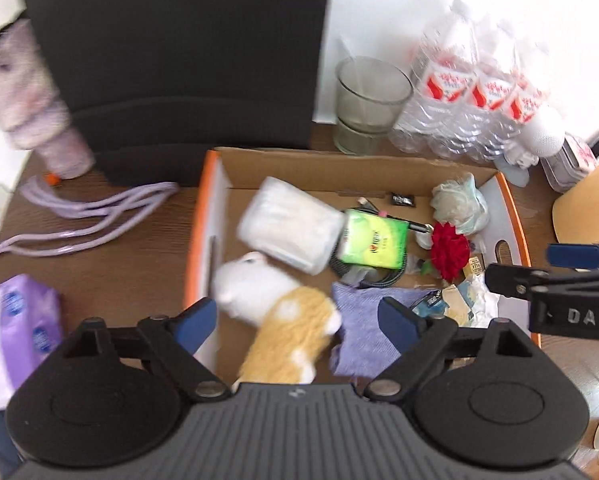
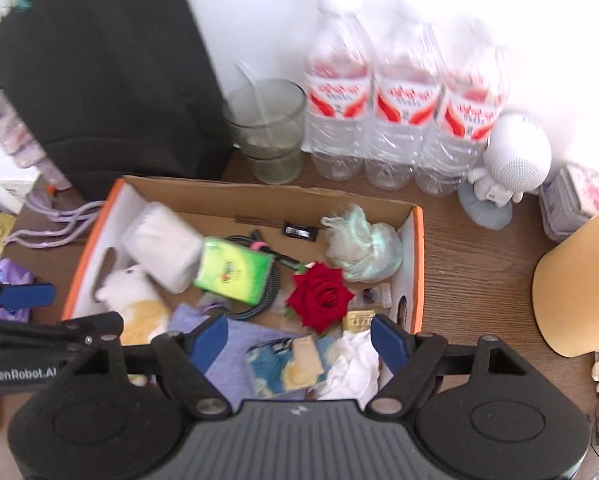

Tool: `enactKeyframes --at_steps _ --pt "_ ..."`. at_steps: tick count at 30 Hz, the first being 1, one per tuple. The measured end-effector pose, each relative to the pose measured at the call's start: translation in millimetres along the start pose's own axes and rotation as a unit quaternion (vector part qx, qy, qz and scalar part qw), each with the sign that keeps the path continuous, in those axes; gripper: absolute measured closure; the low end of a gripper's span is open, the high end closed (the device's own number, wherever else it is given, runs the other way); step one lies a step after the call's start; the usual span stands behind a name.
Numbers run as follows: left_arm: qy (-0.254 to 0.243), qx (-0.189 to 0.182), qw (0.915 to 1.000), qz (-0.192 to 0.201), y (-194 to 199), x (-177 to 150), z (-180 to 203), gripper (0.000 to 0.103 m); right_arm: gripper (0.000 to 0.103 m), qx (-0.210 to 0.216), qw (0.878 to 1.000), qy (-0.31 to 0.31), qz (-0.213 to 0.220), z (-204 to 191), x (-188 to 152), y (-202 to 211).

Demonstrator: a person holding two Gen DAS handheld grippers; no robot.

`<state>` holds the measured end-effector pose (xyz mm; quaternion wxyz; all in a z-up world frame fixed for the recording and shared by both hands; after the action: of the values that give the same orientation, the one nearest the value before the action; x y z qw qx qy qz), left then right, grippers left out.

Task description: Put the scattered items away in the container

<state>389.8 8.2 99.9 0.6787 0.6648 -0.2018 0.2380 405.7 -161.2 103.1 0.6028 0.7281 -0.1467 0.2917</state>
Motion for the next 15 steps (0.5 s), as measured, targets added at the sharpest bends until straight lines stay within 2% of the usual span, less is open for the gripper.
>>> enactKeyframes --at_steps 1,3,5,7,9,12,15 --pt "0.002 0.003 0.9999 0.012 10.1 1.2 -2.8 0.012 0.022 0.0 1.0 0.001 0.012 -3.2 1.6 9.5" --pt "0.003 0.008 0.9986 0.052 31.4 3.3 -6.6 0.003 0.019 0.002 0.998 0.007 0.056 -11.2 3.3 30.1" --pt "0.006 0.013 0.9931 0.117 54.0 3.0 -9.3 0.0 0.013 -0.01 0.992 0.029 0.122 -20.2 -0.5 50.0" --pt "0.01 0.022 0.9816 0.19 72.8 -4.0 -10.7 0.0 0.012 -0.029 0.978 0.054 0.202 -27.9 -11.6 66.5" --pt "-0.003 0.017 0.9654 0.26 86.2 -15.8 -6.5 0.0 0.012 -0.036 0.962 0.068 0.263 -32.8 -27.6 76.3" --pt "-0.03 0.021 0.9474 0.318 95.9 -34.8 2.2 0.0 0.012 -0.029 0.95 0.053 0.306 -34.4 -46.1 81.2" --pt "-0.045 0.026 0.9348 0.351 107.4 -50.5 7.0 0.0 0.012 -0.024 0.942 0.022 0.334 -32.0 -55.8 90.5"
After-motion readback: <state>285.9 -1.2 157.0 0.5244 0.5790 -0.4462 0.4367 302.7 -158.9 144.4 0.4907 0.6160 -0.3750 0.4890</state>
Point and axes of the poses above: each gripper's, at about its wrist camera, not at the fingertips, and y roughly against the way its jaws point, z to its right, x to its top, the point moved 7 cm from there along -y, roughly the way its jaws point, and after that the axes turned 13 degrees about z, right-handed, at the moved point
